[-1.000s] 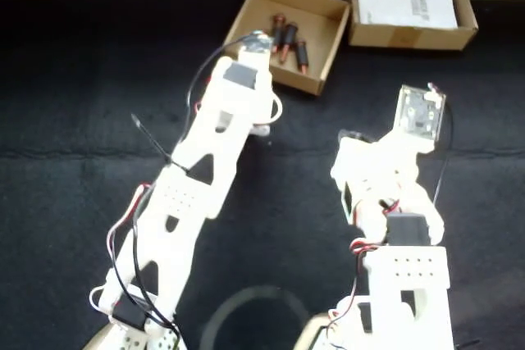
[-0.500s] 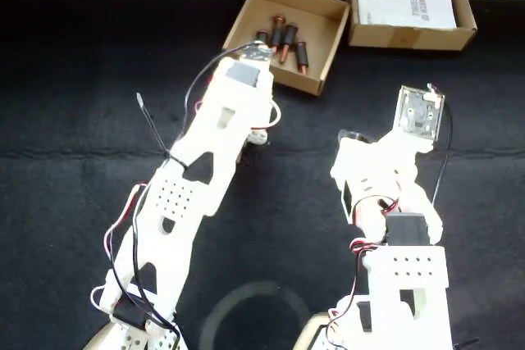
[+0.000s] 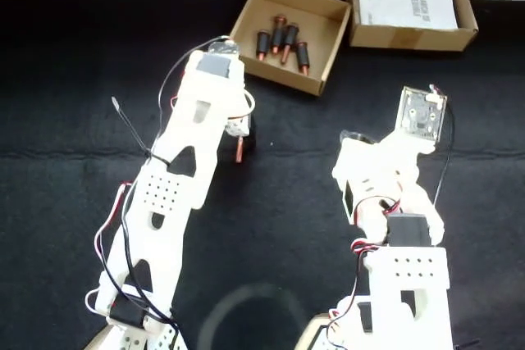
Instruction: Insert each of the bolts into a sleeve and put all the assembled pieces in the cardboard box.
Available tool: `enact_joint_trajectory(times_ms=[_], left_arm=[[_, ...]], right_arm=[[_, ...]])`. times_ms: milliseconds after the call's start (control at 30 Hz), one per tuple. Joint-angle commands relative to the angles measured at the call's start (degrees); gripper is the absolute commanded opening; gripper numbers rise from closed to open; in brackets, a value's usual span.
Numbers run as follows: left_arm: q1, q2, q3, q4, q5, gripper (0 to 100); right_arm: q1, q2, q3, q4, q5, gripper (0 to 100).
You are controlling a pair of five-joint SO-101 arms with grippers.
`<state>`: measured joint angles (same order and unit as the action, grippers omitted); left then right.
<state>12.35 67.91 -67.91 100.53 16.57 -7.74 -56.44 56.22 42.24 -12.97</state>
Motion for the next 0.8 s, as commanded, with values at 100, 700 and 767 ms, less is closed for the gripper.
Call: enact_joint_trajectory(times_ms=[100,700,767], left_arm=[[0.7,-0.4,-1.5,-5.0,-0.7,33],[0.7,0.9,-1.7,-12.7,-0.8,1],[0.6,0.9,-1.7,-12.7,-0.8,1]], right_arm=[[0.3,-1.5,-2.7,0.0,0.1,0.8],[0.4,-1.5,-2.4,0.0,0.4,0.8],[0.4,-1.5,-2.4,0.0,0.4,0.8]])
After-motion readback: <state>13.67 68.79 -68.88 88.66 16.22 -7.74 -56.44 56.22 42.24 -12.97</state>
